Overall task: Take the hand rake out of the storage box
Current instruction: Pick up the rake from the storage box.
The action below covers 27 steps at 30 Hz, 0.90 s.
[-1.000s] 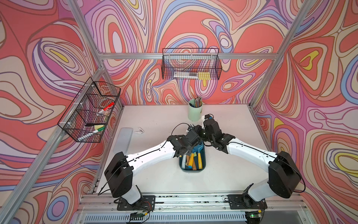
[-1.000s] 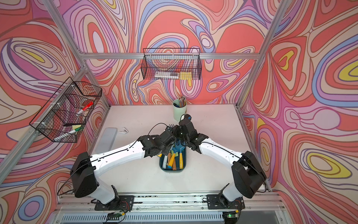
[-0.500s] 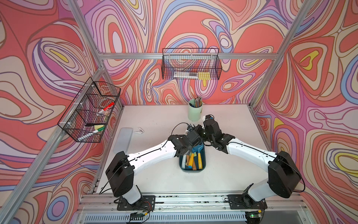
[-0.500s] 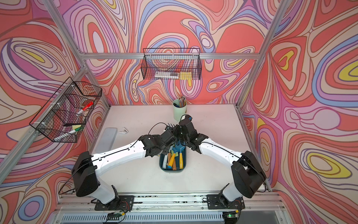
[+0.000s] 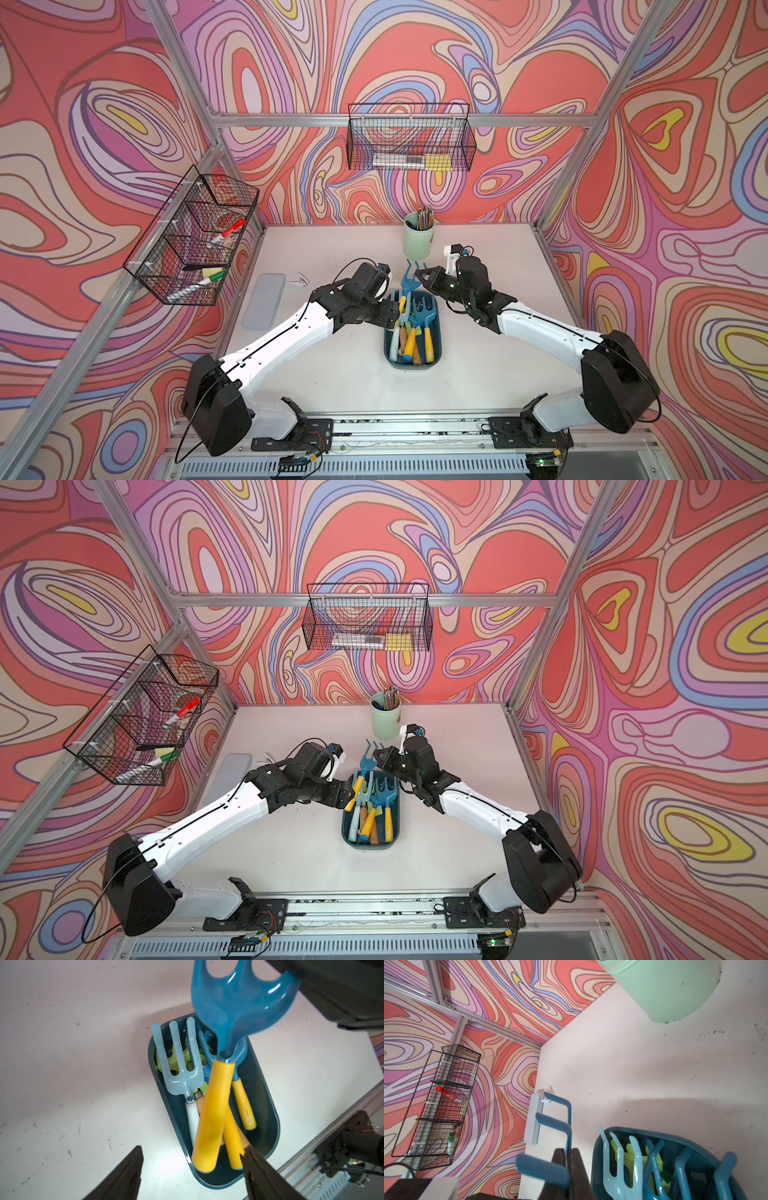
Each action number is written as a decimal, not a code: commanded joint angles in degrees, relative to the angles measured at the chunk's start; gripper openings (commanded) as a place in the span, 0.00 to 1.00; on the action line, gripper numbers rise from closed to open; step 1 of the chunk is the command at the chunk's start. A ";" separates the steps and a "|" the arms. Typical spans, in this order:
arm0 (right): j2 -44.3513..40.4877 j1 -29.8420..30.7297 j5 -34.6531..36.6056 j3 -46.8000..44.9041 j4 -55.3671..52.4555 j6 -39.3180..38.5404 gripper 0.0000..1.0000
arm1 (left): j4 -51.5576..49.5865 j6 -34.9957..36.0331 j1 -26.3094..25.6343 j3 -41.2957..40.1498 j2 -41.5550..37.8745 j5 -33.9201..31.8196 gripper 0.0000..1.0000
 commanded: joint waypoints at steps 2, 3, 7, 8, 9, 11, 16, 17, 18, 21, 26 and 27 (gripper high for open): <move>-1.55 -2.38 -8.14 -1.32 6.77 -2.46 0.00 | -0.73 2.13 -0.23 1.67 0.53 9.63 0.75; -1.55 -2.44 -8.23 -1.33 6.80 -2.46 0.00 | -0.74 1.79 -0.26 1.89 0.94 10.49 0.74; -0.47 -2.63 -10.12 -2.26 10.87 -1.76 0.00 | -0.46 0.45 -0.31 2.38 1.63 10.43 0.71; -0.12 -2.59 -10.76 -2.45 11.93 -1.41 0.00 | -0.42 0.50 -0.31 2.38 1.73 9.81 0.71; 0.43 -2.58 -11.61 -2.45 12.68 -1.05 0.00 | -0.76 0.55 -0.31 2.46 1.89 8.95 0.70; 1.31 -2.63 -12.82 -2.23 13.69 -0.55 0.00 | -1.70 0.90 -0.31 3.01 2.42 7.44 0.67; 2.71 -2.64 -15.21 -1.52 14.53 0.53 0.00 | -2.37 1.40 -0.31 3.82 3.12 3.77 0.61; 2.97 -2.64 -15.53 -1.35 14.46 0.74 0.00 | -2.45 1.56 -0.31 4.10 3.31 3.67 0.59; 3.16 -2.58 -15.83 -1.26 14.44 0.94 0.00 | -2.65 1.63 -0.31 4.37 3.62 3.37 0.57; 3.32 -2.64 -16.34 -1.39 14.71 1.28 0.00 | -2.41 1.59 -0.31 4.58 4.16 3.16 0.52; 3.24 -2.63 -16.45 -1.50 15.18 2.28 0.00 | -1.66 1.41 -0.31 4.49 4.95 4.35 0.46; 3.31 -2.60 -16.49 -1.50 15.69 2.80 0.00 | -1.62 1.32 -0.31 4.53 5.29 4.66 0.46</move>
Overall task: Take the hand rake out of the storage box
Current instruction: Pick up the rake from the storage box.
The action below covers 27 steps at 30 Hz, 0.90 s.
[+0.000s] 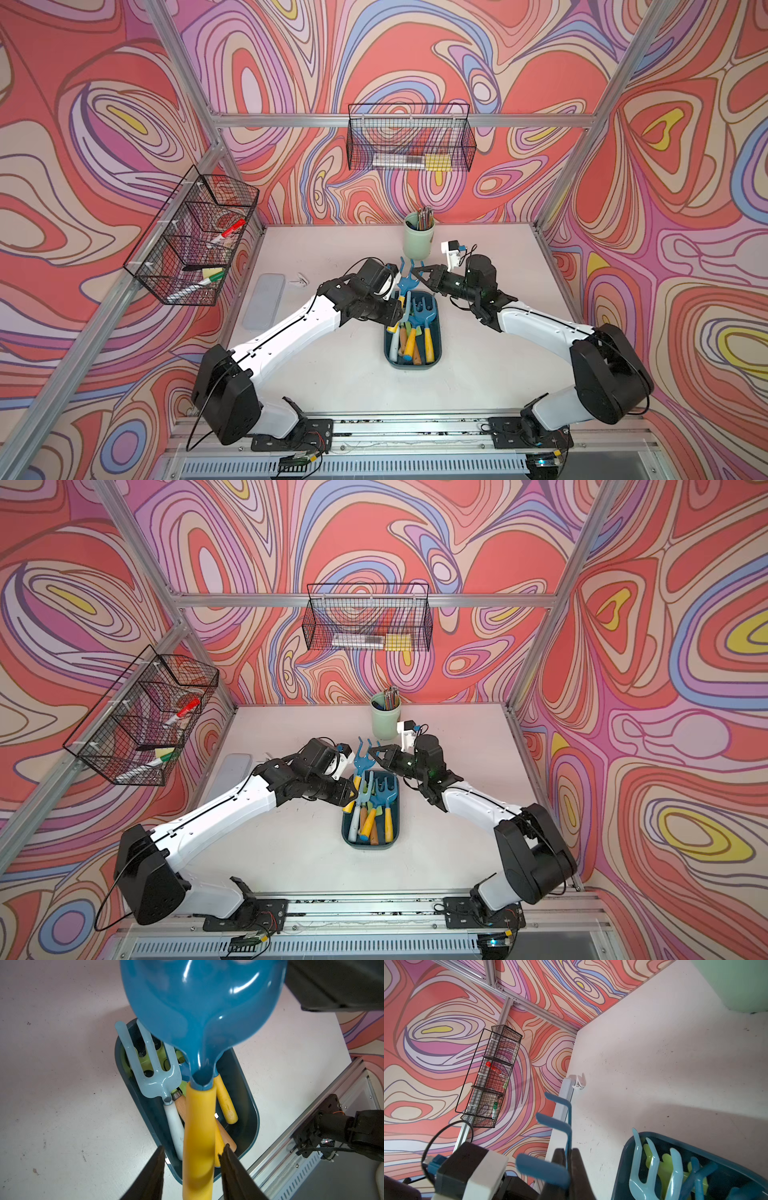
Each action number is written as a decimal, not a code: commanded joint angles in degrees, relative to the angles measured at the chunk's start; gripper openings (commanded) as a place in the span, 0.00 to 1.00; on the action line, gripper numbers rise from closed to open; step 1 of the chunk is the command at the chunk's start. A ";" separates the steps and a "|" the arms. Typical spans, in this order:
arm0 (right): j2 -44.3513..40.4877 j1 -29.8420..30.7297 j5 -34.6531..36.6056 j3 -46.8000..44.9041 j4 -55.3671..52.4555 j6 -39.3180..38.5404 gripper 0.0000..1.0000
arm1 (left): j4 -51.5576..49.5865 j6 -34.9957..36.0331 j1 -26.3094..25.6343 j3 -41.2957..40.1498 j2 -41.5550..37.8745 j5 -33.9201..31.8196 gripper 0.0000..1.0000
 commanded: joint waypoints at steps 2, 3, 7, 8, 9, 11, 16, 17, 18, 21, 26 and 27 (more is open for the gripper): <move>0.42 0.04 -1.24 0.35 3.15 1.36 0.00 | -0.81 0.48 -0.05 1.30 1.18 0.27 0.43; 0.52 0.00 -1.36 0.44 3.16 1.36 0.00 | -0.76 0.32 -0.05 1.30 1.19 0.14 0.41; 0.95 0.08 -1.55 0.53 3.06 1.37 0.00 | -0.31 0.23 -0.05 1.09 1.00 0.34 0.37; 1.08 0.13 -1.47 0.53 3.06 1.42 0.00 | -0.45 0.36 -0.05 1.03 1.10 0.48 0.34; 1.30 0.14 -1.55 0.53 3.12 1.54 0.00 | -0.51 0.39 -0.05 1.06 1.10 0.64 0.32; 1.43 0.24 -1.52 0.53 3.16 1.53 0.00 | -0.54 0.34 -0.05 0.98 1.10 0.66 0.30; 1.61 0.42 -1.38 0.95 2.42 1.19 0.00 | -0.33 0.17 -0.05 0.79 1.17 0.75 0.18; 1.56 0.42 -1.31 0.97 2.22 1.04 0.00 | -0.37 0.06 -0.05 0.84 1.26 0.69 0.15; 1.48 0.50 -1.18 1.04 2.07 0.88 0.00 | -0.36 0.00 -0.05 0.79 1.35 0.45 0.14; 1.32 0.51 -0.59 1.14 0.75 0.48 0.28 | -0.45 -0.76 -0.05 0.61 1.24 -1.53 0.12; 0.56 0.51 0.24 2.00 -3.37 -1.74 0.67 | -2.02 -1.63 -0.05 0.71 0.90 -8.05 0.08; 0.35 0.51 0.56 2.23 -4.17 -2.25 0.70 | -2.55 -1.53 -0.04 0.83 0.94 -8.97 0.08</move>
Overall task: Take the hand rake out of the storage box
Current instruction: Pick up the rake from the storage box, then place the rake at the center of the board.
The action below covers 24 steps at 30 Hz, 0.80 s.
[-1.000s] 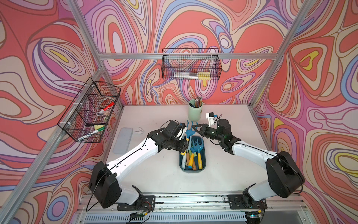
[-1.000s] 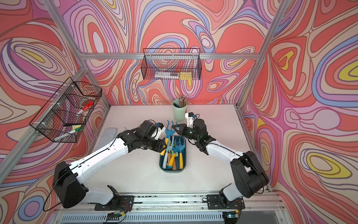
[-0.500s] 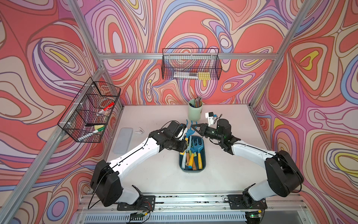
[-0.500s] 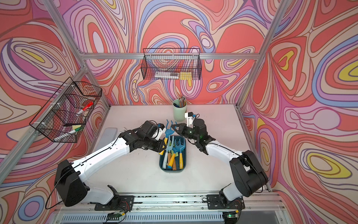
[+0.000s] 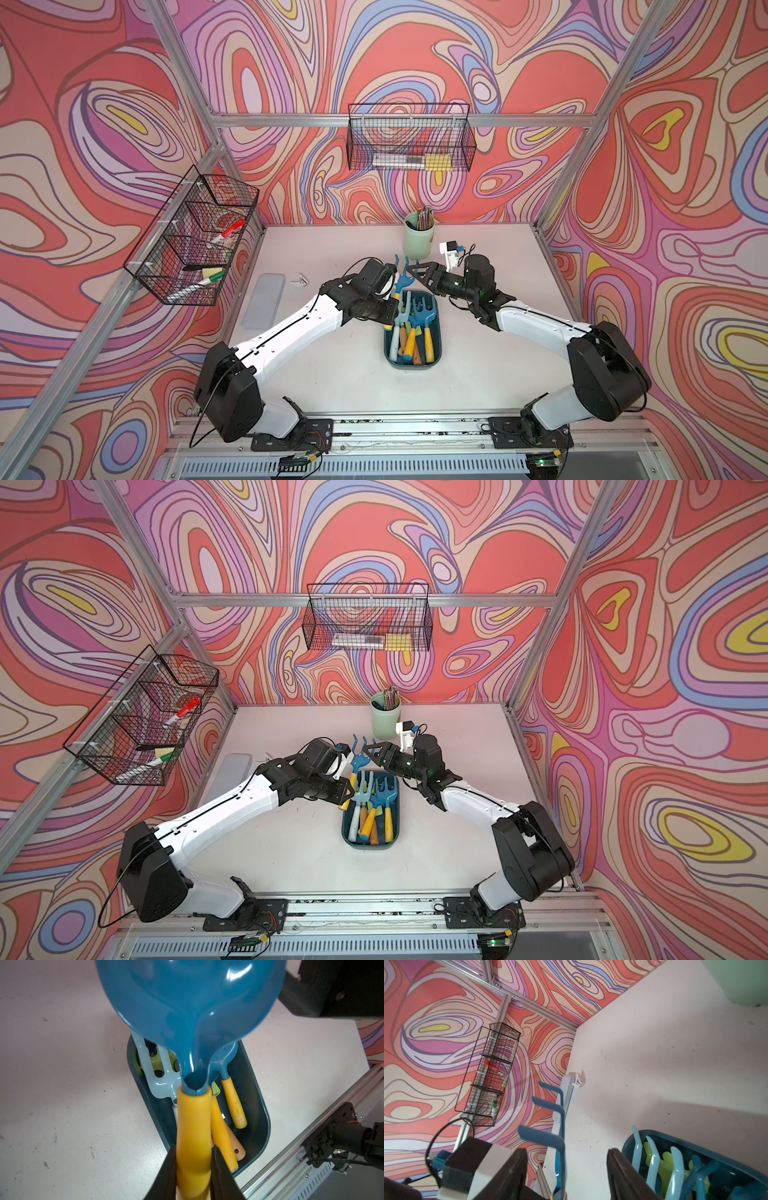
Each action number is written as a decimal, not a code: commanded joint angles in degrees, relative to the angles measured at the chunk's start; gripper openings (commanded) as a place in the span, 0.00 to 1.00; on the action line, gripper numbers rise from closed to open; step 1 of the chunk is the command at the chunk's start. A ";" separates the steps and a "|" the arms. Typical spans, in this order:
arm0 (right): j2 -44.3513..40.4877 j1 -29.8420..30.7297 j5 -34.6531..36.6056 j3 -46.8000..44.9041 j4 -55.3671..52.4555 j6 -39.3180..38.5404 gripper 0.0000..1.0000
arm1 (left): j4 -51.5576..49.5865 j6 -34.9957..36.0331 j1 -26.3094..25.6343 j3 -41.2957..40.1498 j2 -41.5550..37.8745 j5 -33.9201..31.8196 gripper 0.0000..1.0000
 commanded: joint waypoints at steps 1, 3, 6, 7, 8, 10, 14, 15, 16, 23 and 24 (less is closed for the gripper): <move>-0.80 0.33 1.31 1.87 -3.75 -2.66 0.74 | -3.07 -0.34 -0.05 1.01 0.40 -6.10 0.07; -1.26 0.33 2.12 2.15 -5.43 -3.54 0.77 | -4.47 -0.39 0.03 1.21 0.49 -9.35 0.06; -2.08 0.29 3.55 2.58 -8.76 -5.67 0.82 | -6.97 -0.70 0.29 1.43 0.75 -13.91 0.05; -2.37 0.32 4.18 2.73 -10.14 -6.37 0.82 | -8.03 -0.89 0.54 1.47 0.93 -14.84 0.05; -2.64 0.32 4.90 2.86 -11.56 -7.15 0.82 | -8.90 -1.05 0.85 1.40 1.17 -15.86 0.05; -3.23 0.33 6.52 3.12 -14.41 -8.74 0.83 | -10.72 -1.40 1.63 0.92 1.34 -17.52 0.05; -3.64 0.31 8.07 3.52 -18.06 -11.32 0.83 | -12.66 -1.87 5.05 -2.29 1.24 -17.69 0.05; -3.56 0.33 8.24 3.72 -18.72 -11.86 0.83 | -12.76 -1.96 5.97 -3.26 1.18 -17.21 0.05; -3.47 0.25 8.42 3.91 -19.30 -12.31 0.84 | -12.79 -2.30 7.05 -4.37 1.06 -16.87 0.04; -2.70 0.35 8.17 5.01 -20.67 -13.96 0.84 | -10.99 -3.55 11.38 -11.52 1.34 -15.96 0.04; -2.54 0.33 8.04 5.06 -20.60 -14.10 0.84 | -10.64 -4.03 11.80 -12.23 1.39 -15.47 0.04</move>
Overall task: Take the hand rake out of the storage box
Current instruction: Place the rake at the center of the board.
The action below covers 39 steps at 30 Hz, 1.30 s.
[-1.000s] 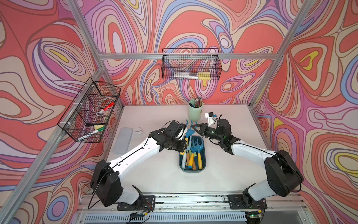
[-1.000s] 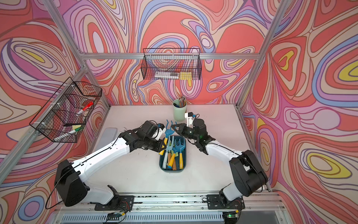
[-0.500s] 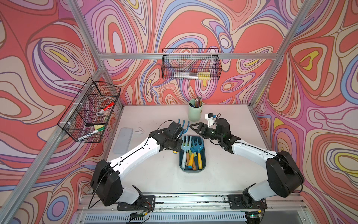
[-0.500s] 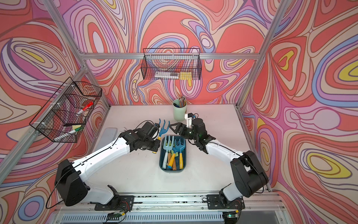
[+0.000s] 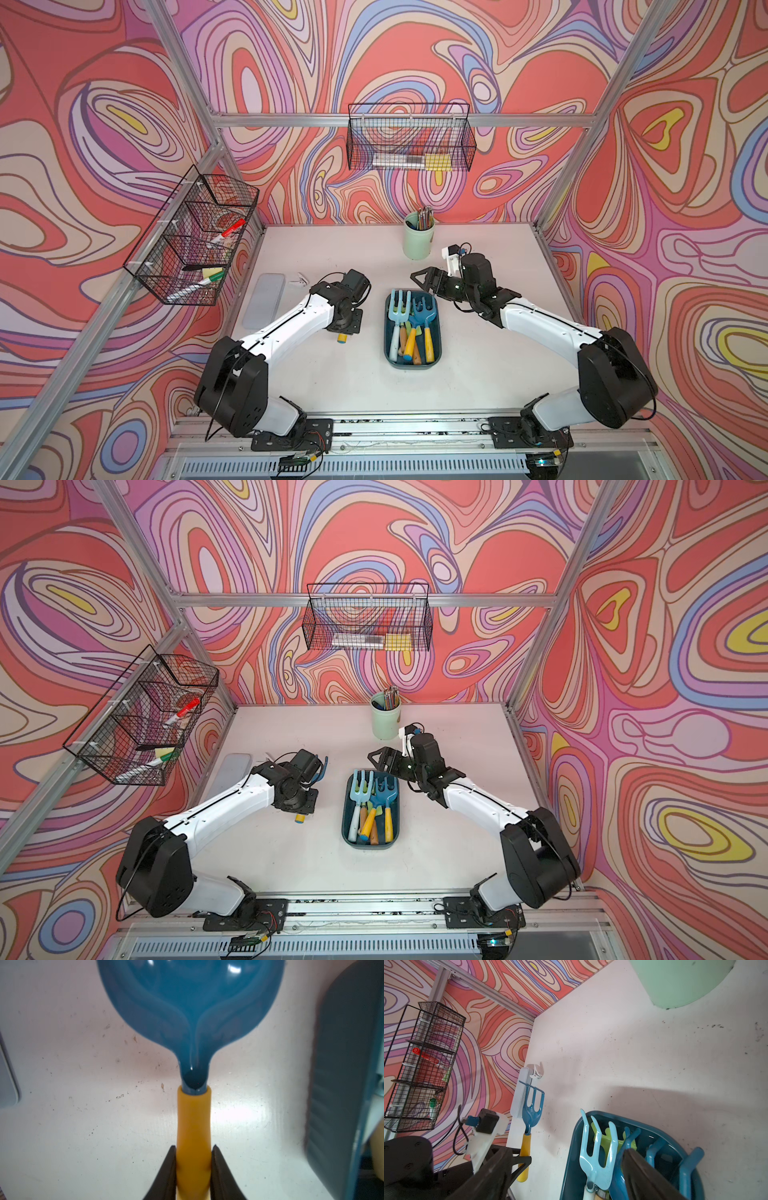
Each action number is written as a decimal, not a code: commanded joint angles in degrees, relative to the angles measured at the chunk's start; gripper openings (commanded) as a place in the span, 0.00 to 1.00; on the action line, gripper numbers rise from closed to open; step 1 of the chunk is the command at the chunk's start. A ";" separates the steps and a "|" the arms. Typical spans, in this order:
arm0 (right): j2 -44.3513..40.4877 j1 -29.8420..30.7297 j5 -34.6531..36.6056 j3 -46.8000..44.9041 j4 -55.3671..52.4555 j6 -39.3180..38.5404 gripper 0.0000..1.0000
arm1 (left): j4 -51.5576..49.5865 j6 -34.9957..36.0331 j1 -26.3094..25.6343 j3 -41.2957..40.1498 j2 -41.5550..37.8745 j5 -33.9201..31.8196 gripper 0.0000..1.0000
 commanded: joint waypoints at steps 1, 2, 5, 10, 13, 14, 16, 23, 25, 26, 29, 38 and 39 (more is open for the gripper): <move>0.04 0.33 0.47 1.78 -1.02 -1.92 0.84 | -0.10 -2.13 1.34 -2.01 0.81 0.86 0.04; 0.22 0.32 0.34 1.78 -0.92 -1.89 0.84 | -0.23 -2.63 1.52 -2.27 1.23 0.74 0.04; 0.66 0.33 -0.12 1.78 -0.53 -1.70 0.84 | 0.03 -3.45 2.53 -3.21 2.54 0.43 0.03; 0.51 0.35 -0.66 1.35 0.18 -1.33 0.84 | 1.11 -3.42 3.68 -4.03 3.39 0.70 0.02; 0.42 0.33 -0.76 1.34 0.07 -1.65 0.84 | 0.84 -2.62 3.96 -4.40 3.75 1.02 0.05; 0.42 0.32 -0.76 1.51 -0.11 -1.84 0.84 | 0.49 -2.16 3.99 -4.32 4.14 1.10 0.06; 0.41 0.33 -0.77 1.77 -0.14 -2.05 0.84 | -0.55 -1.54 4.08 -3.87 5.48 0.33 0.07; 1.71 0.31 -1.37 2.22 1.35 -2.20 0.84 | -0.81 -0.85 5.65 -3.01 8.72 0.19 0.07; 2.08 0.30 -1.71 2.14 1.67 -2.26 0.84 | -1.12 -0.54 5.83 -2.96 8.95 -0.24 0.07; 2.16 0.29 -1.77 2.05 1.80 -2.22 0.84 | -1.17 -0.27 5.90 -2.91 8.96 -0.27 0.07; 2.50 0.31 -1.90 1.87 2.34 -2.24 0.84 | -2.12 0.39 6.10 -2.82 9.46 -0.62 0.07; 3.27 0.33 -2.69 1.70 4.02 -1.75 0.84 | -2.99 2.05 8.25 -2.75 11.23 1.12 0.08; 3.32 0.32 -2.75 1.70 4.03 -1.62 0.84 | -2.94 1.99 8.37 -2.74 11.53 1.13 0.09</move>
